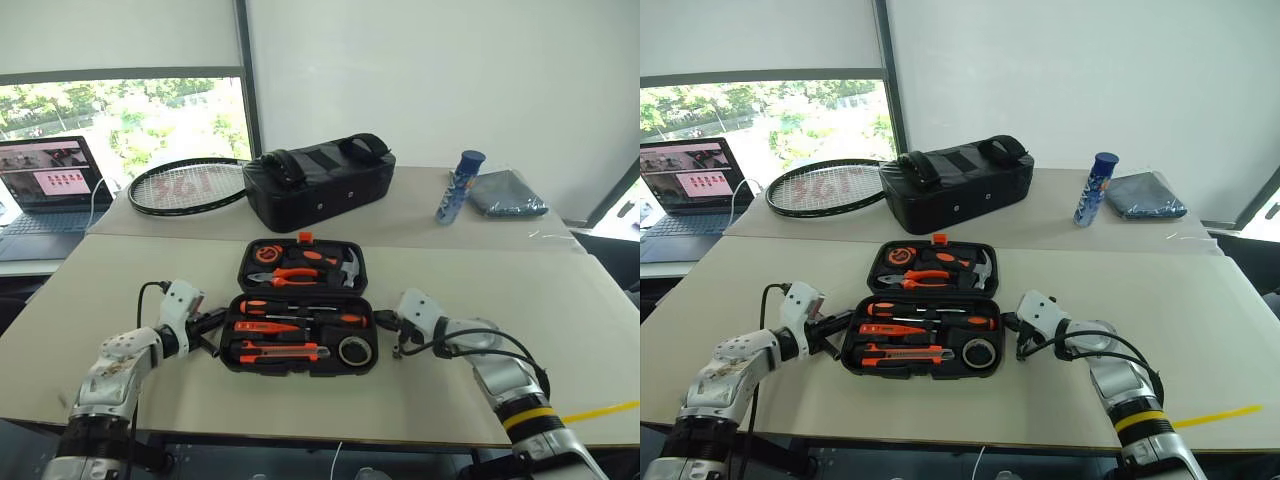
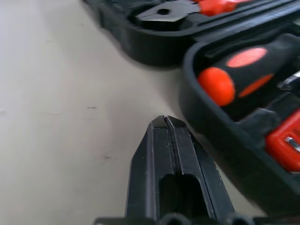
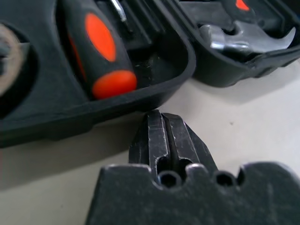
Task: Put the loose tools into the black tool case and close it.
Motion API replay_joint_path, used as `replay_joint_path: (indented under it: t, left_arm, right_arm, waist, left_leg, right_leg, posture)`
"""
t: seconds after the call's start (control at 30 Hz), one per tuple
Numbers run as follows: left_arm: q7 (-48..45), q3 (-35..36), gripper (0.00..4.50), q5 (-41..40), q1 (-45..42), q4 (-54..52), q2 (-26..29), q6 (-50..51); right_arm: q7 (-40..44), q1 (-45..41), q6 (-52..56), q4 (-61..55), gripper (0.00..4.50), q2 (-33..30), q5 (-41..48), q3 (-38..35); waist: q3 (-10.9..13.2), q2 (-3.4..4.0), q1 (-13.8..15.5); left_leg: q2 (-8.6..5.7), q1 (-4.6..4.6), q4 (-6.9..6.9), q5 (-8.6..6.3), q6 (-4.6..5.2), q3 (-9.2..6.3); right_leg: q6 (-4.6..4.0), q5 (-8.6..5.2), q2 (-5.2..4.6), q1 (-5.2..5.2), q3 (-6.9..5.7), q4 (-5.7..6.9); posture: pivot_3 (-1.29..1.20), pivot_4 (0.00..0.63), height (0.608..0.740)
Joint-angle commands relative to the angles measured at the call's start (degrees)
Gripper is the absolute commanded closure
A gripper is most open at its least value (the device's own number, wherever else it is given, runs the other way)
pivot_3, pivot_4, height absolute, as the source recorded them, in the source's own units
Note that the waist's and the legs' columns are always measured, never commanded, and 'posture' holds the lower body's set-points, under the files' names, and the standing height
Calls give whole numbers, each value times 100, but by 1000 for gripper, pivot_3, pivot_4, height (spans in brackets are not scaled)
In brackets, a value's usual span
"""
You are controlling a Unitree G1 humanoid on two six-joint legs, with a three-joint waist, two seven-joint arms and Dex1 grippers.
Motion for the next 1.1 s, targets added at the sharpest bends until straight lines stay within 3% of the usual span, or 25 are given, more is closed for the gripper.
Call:
replay_joint_path:
  t: [0.03, 0.5, 0.7, 0.77, 0.87, 1.0, 1.1]
  left_arm:
    - [-514, -285, 4486, -113, 276, -609, 58, -101]
    - [-561, 39, 4486, -194, 1495, -1656, 505, 170]
    - [-928, 636, 4486, -543, 1721, -1268, 919, 260]
    - [-1018, 819, 4500, -798, 1609, -1188, 1047, 579]
    - [-978, 775, 3791, -925, 1337, -1220, 1425, 1428]
    - [-818, 730, 2333, -1763, 195, -1322, 1785, 3429]
    - [-708, 456, 1361, -1987, -779, -1082, 1815, 4435]
  right_arm:
    - [252, 247, 343, -924, 4500, -22, 219, 167]
    - [647, 1565, 1374, -2948, 4500, -766, 315, 262]
    - [711, 1875, 1399, -2880, 4500, -1188, 783, -492]
    - [846, 1900, 1668, -2940, 3924, -1349, 1100, -736]
    - [1009, 1880, 1887, -3027, 3042, -1435, 1616, -1033]
    - [376, 1241, 4562, -3632, 1634, -1224, 3667, -1759]
    - [-292, 489, 6484, -3769, 720, -1570, 3847, -1569]
  waist:
    - [0, 0, -8]
    - [-1, 1, -20]
    - [-1, 0, -22]
    - [0, -1, -23]
    - [2, -4, -25]
    - [10, -12, -25]
    - [13, -13, -29]
  left_leg:
    - [0, 2, 0, 0, 0, -1]
    - [1, 8, -3, -1, 1, 2]
    - [0, 17, -3, -1, 1, 4]
    - [0, 18, -3, 0, 1, 6]
    - [2, 19, -1, 0, 1, 5]
    - [9, 20, 0, 1, 2, -1]
    - [10, 9, 10, 6, 3, -8]
  right_leg:
    - [0, 0, 1, 1, -1, 1]
    - [5, -4, 2, 7, 1, -6]
    - [5, -6, 3, 15, 2, -6]
    - [5, -6, 3, 14, 4, -4]
    - [5, -6, 7, 12, 3, -1]
    - [28, -19, 18, 13, 2, 7]
    - [27, -15, 21, 7, 0, 7]
  posture:
    - [0, 150, 740]
    - [0, 150, 740]
    - [0, 150, 740]
    - [0, 150, 740]
    - [0, 150, 740]
    - [0, 150, 740]
    - [0, 150, 740]
